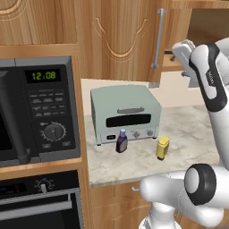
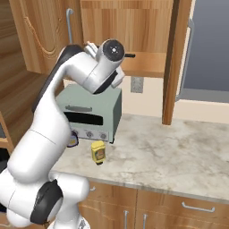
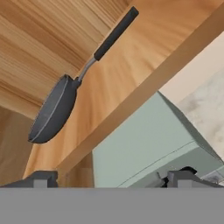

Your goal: Pick the pan from the cabinet and place it on the stove. Then turn on the stove burner for the pan.

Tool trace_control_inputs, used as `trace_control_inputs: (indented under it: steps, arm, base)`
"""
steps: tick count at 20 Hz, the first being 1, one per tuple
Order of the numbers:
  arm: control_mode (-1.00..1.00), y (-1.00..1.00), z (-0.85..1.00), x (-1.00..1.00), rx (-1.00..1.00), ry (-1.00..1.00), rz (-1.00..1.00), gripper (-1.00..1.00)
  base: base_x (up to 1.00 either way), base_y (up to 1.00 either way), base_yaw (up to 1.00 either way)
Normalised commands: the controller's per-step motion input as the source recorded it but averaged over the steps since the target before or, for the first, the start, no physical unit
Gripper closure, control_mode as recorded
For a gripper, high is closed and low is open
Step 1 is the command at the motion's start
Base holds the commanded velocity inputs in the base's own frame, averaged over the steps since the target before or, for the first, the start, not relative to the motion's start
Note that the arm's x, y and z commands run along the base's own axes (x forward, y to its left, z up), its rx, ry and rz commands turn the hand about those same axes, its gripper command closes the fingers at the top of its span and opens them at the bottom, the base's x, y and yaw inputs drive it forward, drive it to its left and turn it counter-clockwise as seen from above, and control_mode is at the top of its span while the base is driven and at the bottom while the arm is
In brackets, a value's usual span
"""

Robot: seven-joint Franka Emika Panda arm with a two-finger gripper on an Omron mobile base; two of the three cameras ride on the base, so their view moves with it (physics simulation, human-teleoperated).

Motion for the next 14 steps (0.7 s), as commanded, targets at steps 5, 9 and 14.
trace_control_inputs:
  steps: [5, 9, 14]
  arm:
    - [-1.00, -0.09, -0.01, 0.49, 0.07, 0.00, 0.00, -1.00]
    - [-1.00, -0.03, 0.00, 0.40, 0.08, 0.00, 0.01, -1.00]
    - [-1.00, 0.00, 0.00, 0.37, 0.08, 0.00, 0.02, -1.00]
  base:
    - [0.00, 0.00, 0.00]
    - [0.00, 0.00, 0.00]
    - [0.00, 0.00, 0.00]
